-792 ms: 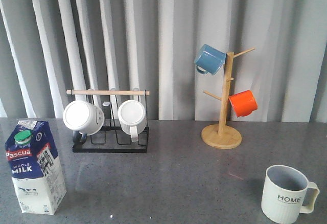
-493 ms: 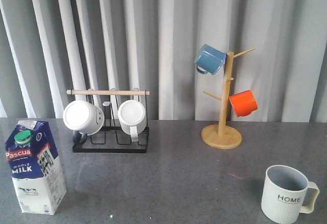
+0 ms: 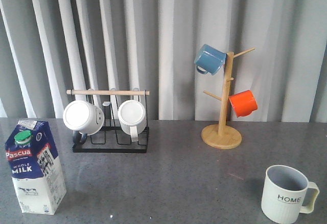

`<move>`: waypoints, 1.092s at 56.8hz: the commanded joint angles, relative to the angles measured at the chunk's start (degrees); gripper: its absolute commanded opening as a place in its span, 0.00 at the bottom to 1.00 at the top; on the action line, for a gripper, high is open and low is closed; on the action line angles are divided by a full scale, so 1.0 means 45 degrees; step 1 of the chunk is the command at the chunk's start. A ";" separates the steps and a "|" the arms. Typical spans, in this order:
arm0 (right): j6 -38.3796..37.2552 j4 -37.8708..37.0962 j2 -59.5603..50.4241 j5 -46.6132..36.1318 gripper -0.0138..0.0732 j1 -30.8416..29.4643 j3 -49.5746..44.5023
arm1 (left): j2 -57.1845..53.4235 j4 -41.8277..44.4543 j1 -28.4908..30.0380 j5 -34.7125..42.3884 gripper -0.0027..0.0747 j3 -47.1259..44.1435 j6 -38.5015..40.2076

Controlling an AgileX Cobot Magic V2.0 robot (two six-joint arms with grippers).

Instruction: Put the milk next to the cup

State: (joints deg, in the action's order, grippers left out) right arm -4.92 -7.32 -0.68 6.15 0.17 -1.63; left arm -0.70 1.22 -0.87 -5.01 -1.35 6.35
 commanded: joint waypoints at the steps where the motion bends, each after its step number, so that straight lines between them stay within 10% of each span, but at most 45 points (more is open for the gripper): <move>1: 0.0063 -0.0087 -0.0176 -0.0855 0.15 -0.0092 -0.0117 | -0.0152 -0.0032 0.0024 0.0858 0.03 0.0266 0.0115; 22: 0.0063 -0.0192 -0.0172 -0.1243 0.15 -0.0092 -0.0091 | -0.0152 -0.0032 0.0024 0.0858 0.03 0.0266 0.0115; 37: -0.0222 0.0004 -0.0073 -0.6388 0.15 -0.0092 0.1557 | -0.0125 0.0194 0.0024 0.3906 0.03 0.1109 0.0085; 62: -0.0293 0.0878 0.8762 0.1598 0.15 -0.0080 1.1167 | 0.7382 0.0033 0.0024 -0.1864 0.03 0.9844 0.0206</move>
State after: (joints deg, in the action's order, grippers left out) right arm -6.36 -3.22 32.82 9.96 0.17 43.14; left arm 25.95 2.23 -0.87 -11.53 37.40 6.60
